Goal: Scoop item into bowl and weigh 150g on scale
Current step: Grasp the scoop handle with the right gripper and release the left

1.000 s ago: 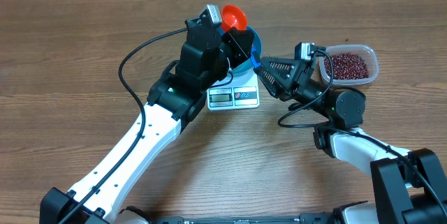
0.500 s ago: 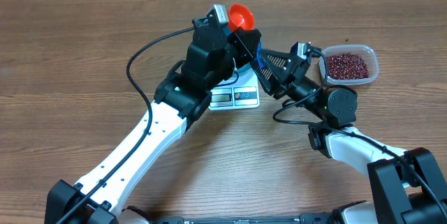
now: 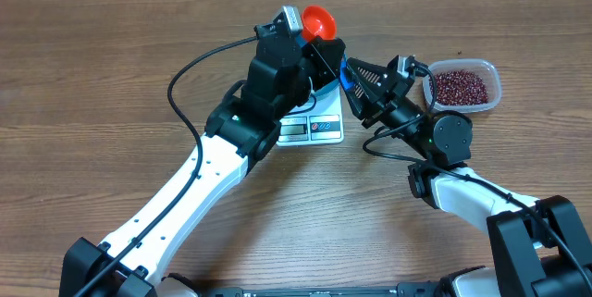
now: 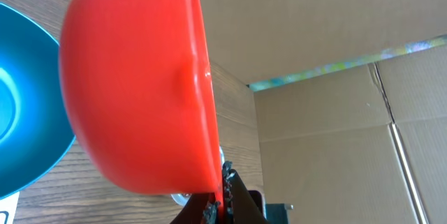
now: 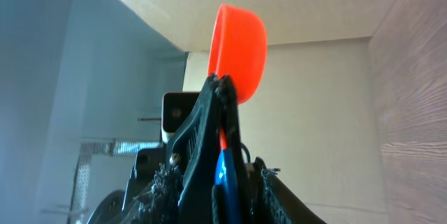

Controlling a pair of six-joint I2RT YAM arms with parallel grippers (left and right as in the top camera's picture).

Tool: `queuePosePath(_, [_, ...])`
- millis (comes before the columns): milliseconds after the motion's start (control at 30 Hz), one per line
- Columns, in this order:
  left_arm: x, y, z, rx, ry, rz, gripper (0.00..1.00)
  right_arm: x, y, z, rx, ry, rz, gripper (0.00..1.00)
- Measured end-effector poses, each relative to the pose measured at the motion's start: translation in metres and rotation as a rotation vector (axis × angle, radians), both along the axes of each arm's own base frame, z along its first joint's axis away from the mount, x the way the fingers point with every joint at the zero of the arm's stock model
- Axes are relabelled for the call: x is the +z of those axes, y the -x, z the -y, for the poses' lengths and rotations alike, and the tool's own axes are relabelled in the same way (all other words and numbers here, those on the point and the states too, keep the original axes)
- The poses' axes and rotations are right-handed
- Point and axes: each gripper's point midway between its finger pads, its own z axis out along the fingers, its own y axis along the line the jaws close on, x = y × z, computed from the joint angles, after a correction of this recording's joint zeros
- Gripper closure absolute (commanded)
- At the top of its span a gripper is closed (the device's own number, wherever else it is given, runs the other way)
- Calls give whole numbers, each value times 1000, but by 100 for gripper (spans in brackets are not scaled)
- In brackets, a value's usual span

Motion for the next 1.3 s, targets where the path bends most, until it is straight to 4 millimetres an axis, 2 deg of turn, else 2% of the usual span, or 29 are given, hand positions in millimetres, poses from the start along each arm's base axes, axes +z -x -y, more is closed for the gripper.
queuePosePath(233, [0, 3, 5, 37, -20, 13, 96, -1, -3, -3, -21, -29, -37, 66])
queuePosePath(367, [-1, 2, 4, 58, -28, 17, 96, 0, -4, -3, -26, -38, -42, 78])
queuePosePath(433, [-2, 1, 2, 67, -29, 16, 96, 0, -5, -2, -28, -44, -50, 88])
queuePosePath(633, [-3, -1, 0, 90, -26, 10, 96, -1, -7, -1, -36, -58, -71, 96])
queuePosePath(767, [-2, -2, -1, 94, -18, 9, 96, -3, -8, -1, -36, -54, -81, 96])
queuePosePath(800, [-2, -2, -1, 94, -18, 9, 76, -3, -8, -1, -36, -54, -81, 96])
queuePosePath(833, [-2, -2, -1, 94, -18, 9, 46, -4, -8, -1, -36, -53, -81, 96])
queuePosePath(867, [-2, -2, -1, 95, -21, 11, 2, -4, -7, -2, -35, -46, -73, 96])
queuePosePath(1000, [3, 3, 9, 43, 2, 23, 0, -7, -3, -5, -16, 31, -10, 96])
queuePosePath(1133, [16, 9, 14, -49, -18, 99, 0, -8, -8, 14, -32, 93, 52, 96])
queuePosePath(1200, [31, 26, 13, -133, -79, 182, 0, -10, -11, 29, -38, 142, 94, 96])
queuePosePath(1300, [53, 49, -2, -172, -152, 259, 0, -13, -12, 45, -34, 184, 116, 96])
